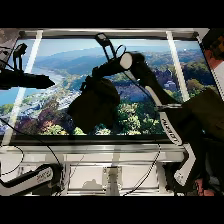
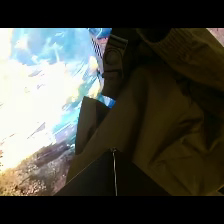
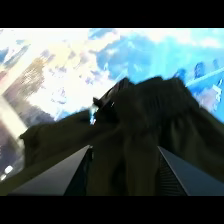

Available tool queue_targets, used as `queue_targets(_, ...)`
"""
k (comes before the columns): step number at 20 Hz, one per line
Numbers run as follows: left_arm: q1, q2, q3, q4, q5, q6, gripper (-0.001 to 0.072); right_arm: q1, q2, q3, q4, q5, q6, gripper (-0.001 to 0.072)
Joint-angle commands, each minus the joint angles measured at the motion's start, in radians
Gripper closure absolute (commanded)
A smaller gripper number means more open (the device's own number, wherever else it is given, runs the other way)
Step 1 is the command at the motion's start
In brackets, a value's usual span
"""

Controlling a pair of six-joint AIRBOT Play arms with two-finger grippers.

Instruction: Fold the clothes and pants, and hang the long-sleeved shirts on hangers.

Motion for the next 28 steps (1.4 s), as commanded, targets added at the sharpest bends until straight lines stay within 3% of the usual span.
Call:
queue_targets(1, 0.001, 0.000, 0.000, -0.002, -0.014, 0.001, 0.0700, 0.027, -0.068, -0.005, -0.037, -0.132, -0.005, 0.0242)
queue_targets(16, 0.000, -0.001, 0.000, -0.002, -0.015, 0.001, 0.0700, 0.047, -0.160, -0.005, 0.048, -0.166, -0.005, 0.0256)
queue_targets(17, 0.000, -0.001, 0.000, -0.002, -0.015, 0.001, 0.0700, 0.054, -0.163, -0.005, 0.045, -0.166, -0.005, 0.0289)
queue_targets(18, 0.000, -0.001, 0.000, -0.002, -0.015, 0.001, 0.0700, 0.059, -0.163, -0.005, 0.043, -0.165, -0.005, 0.0395)
queue_targets(19, 0.000, -0.001, 0.000, -0.002, -0.014, 0.001, 0.0701, 0.063, -0.159, -0.004, 0.043, -0.165, -0.005, 0.0568)
queue_targets(20, 0.000, -0.001, 0.000, -0.002, -0.014, 0.001, 0.0700, 0.063, -0.157, 0.000, 0.043, -0.166, -0.003, 0.0687)
queue_targets(23, 0.000, -0.004, 0.000, -0.002, 0.008, 0.001, 0.0700, 0.061, -0.147, 0.036, 0.077, -0.216, 0.079, 0.0691)
queue_targets(26, 0.000, -0.028, 0.000, -0.003, 0.039, 0.000, 0.0700, 0.039, -0.117, 0.043, 0.336, -0.443, 0.197, 0.0690)
queue_targets(28, 0.000, -0.055, -0.011, -0.018, 0.033, -0.005, 0.0701, 0.015, -0.086, 0.042, 0.373, -0.575, 0.209, 0.0691)
